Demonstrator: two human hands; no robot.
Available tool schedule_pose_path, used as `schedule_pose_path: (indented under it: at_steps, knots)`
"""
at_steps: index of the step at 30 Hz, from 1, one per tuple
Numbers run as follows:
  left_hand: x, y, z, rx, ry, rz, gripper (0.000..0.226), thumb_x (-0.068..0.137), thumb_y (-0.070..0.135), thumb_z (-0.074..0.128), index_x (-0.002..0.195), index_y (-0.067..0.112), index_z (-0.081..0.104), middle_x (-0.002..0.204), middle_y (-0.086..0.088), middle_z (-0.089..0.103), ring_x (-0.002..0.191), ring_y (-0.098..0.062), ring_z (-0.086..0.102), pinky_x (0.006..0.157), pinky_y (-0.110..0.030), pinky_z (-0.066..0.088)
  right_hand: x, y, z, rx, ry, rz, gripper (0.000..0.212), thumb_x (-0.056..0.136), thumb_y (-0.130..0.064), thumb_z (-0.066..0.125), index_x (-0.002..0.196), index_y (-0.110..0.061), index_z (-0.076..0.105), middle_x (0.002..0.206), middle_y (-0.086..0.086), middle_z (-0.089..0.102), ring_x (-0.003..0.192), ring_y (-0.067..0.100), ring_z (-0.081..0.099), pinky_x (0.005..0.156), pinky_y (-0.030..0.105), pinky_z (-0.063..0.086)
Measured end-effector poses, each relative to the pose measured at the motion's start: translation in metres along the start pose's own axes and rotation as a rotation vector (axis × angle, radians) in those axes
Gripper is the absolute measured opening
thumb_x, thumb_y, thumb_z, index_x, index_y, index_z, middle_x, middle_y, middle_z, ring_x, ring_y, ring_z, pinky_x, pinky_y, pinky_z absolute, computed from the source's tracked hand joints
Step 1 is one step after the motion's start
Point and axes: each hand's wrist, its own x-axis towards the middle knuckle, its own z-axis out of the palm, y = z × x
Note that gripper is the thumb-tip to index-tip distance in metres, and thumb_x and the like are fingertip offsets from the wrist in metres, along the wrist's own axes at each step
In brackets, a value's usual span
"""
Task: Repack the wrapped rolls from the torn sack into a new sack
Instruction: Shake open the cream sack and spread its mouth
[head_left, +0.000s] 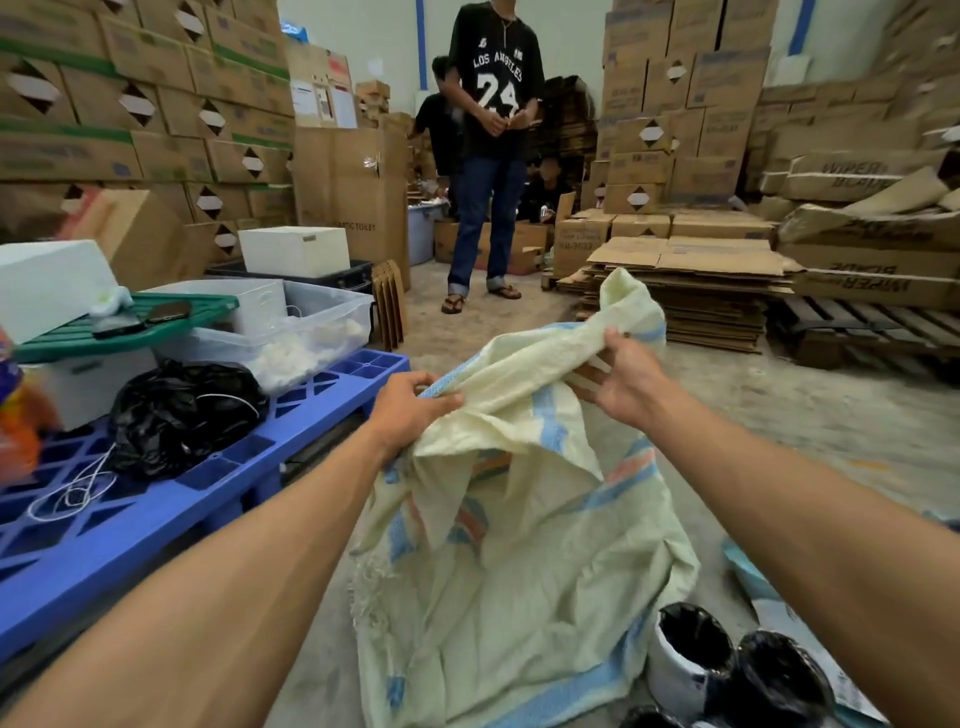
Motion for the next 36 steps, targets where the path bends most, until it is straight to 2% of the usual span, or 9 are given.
schedule_pose_path:
  at_steps: [7,10,13,16,19,22,25,30,36]
  knots:
    - [0.001,0.023,0.013,-0.290,0.065,-0.316,0.047,0.091,0.032,0.067,0.123,-0.002,0.059,0.103,-0.011,0.070,0.089,-0.024,0.068,0.078,-0.035,0.055,-0.037,0.062,-0.012,-1.132,-0.582,-0.180,0.141,0.062,-0.045,0.089,0.152,-0.036,-0.020,0.161,-0.009,0.002,0.146,0.012,0.009,0.118,0.035,0.017]
    - [0.004,0.026,0.011,-0.350,0.137,-0.337,0.052,0.093,0.028,0.064,0.132,-0.002,0.049,0.106,-0.010,0.064,0.086,-0.025,0.063,0.078,-0.037,0.050,-0.025,0.095,-0.020,-1.224,-0.301,-0.338,0.087,0.077,-0.009,0.072,0.150,-0.023,0.029,0.146,0.010,0.043,0.136,0.024,0.041,0.105,0.033,0.040]
    - [0.005,0.021,0.004,0.227,0.407,-0.346,0.059,0.087,0.037,0.066,0.133,0.008,0.046,0.134,-0.015,0.050,0.118,-0.034,0.050,0.099,-0.043,0.044,-0.009,0.079,-0.014,-0.772,0.114,-0.304,0.020,0.092,-0.004,0.052,0.099,-0.013,0.069,0.095,0.010,0.068,0.094,0.027,0.064,0.072,0.032,0.048]
    - [-0.002,0.034,-0.003,0.414,0.165,0.008,0.080,0.073,0.071,0.067,0.136,0.028,0.044,0.140,-0.007,0.037,0.130,-0.028,0.037,0.104,-0.046,0.038,-0.004,0.034,0.006,-0.614,0.020,-0.215,0.019,0.097,-0.013,0.054,0.092,-0.020,0.071,0.088,0.007,0.071,0.078,0.022,0.065,0.060,0.028,0.050]
    - [-0.014,0.054,0.009,0.376,-0.365,0.194,0.071,0.073,0.054,0.078,0.134,0.034,0.048,0.130,0.003,0.051,0.111,-0.010,0.054,0.095,-0.030,0.047,-0.006,0.000,0.030,-0.529,-0.089,-0.187,0.018,0.096,-0.009,0.057,0.096,-0.020,0.071,0.087,0.009,0.072,0.075,0.024,0.066,0.058,0.030,0.055]
    - [-0.013,0.050,0.019,0.591,-0.142,0.332,0.014,0.092,0.024,0.065,0.105,0.020,0.062,0.108,-0.001,0.066,0.086,-0.010,0.061,0.077,-0.025,0.046,-0.013,-0.017,0.043,-0.457,-0.145,-0.160,0.019,0.092,-0.007,0.064,0.108,-0.018,0.062,0.099,0.012,0.068,0.085,0.028,0.067,0.066,0.039,0.058]
    - [-0.002,0.056,0.021,0.374,0.089,0.232,0.011,0.101,0.025,0.046,0.097,0.017,0.051,0.089,0.001,0.059,0.083,-0.018,0.056,0.069,-0.031,0.042,-0.018,-0.022,0.039,-0.435,-0.241,-0.163,0.050,0.082,0.004,0.070,0.124,-0.015,0.050,0.112,0.013,0.064,0.101,0.030,0.066,0.085,0.048,0.058]
    - [0.010,0.098,0.016,-0.371,0.202,-0.015,0.021,0.084,0.031,0.055,0.092,0.015,0.065,0.100,-0.009,0.066,0.096,-0.029,0.063,0.081,-0.041,0.051,-0.008,0.000,0.022,-1.309,-0.101,-0.391,0.034,0.088,-0.013,0.065,0.121,-0.010,0.056,0.115,0.012,0.061,0.106,0.029,0.058,0.082,0.035,0.048]
    - [-0.003,0.092,0.003,1.070,-0.210,0.339,0.060,0.075,0.059,0.068,0.130,0.037,0.056,0.119,0.007,0.064,0.106,-0.019,0.062,0.088,-0.037,0.052,-0.010,-0.001,0.010,-0.459,-0.097,0.030,0.021,0.095,-0.005,0.052,0.106,-0.006,0.070,0.101,0.020,0.072,0.080,0.028,0.068,0.080,0.045,0.059]
